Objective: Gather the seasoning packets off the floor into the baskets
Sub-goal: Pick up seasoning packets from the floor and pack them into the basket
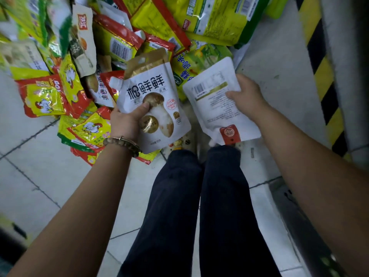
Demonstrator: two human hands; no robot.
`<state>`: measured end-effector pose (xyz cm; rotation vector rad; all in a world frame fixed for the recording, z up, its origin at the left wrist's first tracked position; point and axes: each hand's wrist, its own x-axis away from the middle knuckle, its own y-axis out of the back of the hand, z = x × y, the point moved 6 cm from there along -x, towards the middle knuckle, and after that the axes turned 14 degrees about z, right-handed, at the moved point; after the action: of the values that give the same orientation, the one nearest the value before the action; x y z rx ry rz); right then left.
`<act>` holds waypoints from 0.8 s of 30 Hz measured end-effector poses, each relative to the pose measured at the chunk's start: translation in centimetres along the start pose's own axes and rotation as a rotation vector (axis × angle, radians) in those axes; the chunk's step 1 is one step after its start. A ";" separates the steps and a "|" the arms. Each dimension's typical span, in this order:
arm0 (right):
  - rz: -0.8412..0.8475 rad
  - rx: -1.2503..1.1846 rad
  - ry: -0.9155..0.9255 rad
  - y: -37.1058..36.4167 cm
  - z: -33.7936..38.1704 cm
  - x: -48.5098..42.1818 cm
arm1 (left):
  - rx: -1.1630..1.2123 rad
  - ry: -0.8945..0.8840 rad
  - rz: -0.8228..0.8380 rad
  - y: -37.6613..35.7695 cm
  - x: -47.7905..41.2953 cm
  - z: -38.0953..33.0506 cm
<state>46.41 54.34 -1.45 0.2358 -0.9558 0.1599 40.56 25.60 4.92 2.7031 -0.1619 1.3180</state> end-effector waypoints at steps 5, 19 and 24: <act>-0.163 -0.537 0.034 3.6 -1.0 10.1 | 0.031 0.054 0.232 -4.4 4.2 -3.9; -0.709 -1.061 0.229 7.4 -7.0 44.0 | -0.452 0.117 0.972 -21.8 24.6 -12.7; -1.016 -1.164 0.202 4.9 -16.2 56.2 | -0.688 0.074 1.180 -29.5 33.4 -7.2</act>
<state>89.89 65.18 36.43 -0.3863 -0.5105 -1.2579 59.95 54.50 33.58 1.8618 -1.9718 1.1453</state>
